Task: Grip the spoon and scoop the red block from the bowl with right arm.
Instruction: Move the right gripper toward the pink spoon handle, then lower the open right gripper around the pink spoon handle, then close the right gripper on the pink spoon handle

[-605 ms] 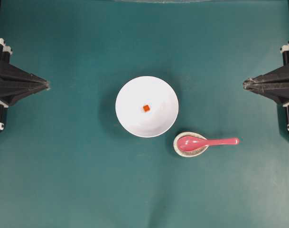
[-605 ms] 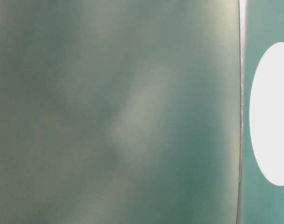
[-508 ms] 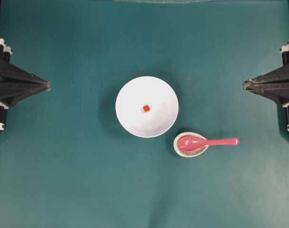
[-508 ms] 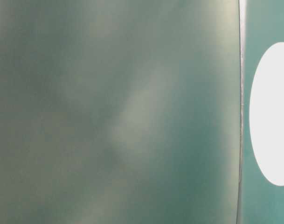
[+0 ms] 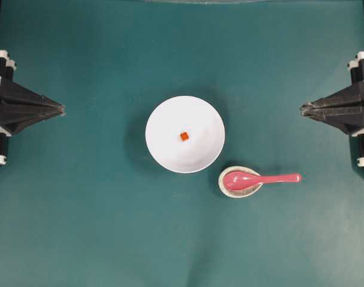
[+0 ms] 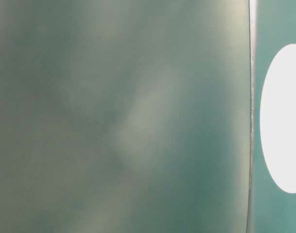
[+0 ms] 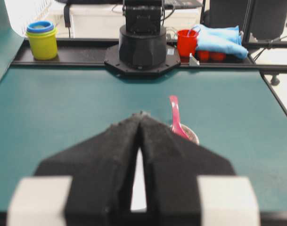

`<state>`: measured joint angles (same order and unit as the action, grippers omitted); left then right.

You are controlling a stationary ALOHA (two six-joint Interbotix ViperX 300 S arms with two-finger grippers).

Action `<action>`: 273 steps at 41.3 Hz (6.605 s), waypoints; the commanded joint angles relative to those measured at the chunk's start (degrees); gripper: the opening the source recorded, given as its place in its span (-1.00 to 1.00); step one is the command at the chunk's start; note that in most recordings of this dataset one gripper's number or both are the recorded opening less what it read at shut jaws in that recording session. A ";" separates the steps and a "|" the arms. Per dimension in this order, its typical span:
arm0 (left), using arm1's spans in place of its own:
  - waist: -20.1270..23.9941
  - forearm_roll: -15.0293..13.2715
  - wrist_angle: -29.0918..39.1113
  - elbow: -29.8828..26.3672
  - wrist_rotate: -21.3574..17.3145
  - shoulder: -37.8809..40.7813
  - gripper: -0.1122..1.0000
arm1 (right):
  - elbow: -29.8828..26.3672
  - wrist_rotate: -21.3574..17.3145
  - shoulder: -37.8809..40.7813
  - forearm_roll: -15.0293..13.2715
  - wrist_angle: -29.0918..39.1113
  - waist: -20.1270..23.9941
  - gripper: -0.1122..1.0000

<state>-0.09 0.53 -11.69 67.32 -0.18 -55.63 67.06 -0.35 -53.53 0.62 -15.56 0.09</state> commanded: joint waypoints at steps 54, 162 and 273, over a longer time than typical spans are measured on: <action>0.00 0.18 7.21 -1.76 1.23 0.18 -0.80 | -3.96 -0.44 0.97 2.55 7.03 0.18 -0.51; -0.09 0.18 11.87 -1.67 1.05 0.79 -0.80 | 11.07 -0.35 48.08 20.74 -33.93 22.76 0.03; 0.00 0.18 12.74 -1.58 0.79 0.79 -0.80 | 11.16 0.26 53.70 21.45 -38.58 23.99 -0.23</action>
<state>-0.18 0.53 1.32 67.15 0.79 -55.37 78.75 -0.18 0.53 21.88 -53.53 23.99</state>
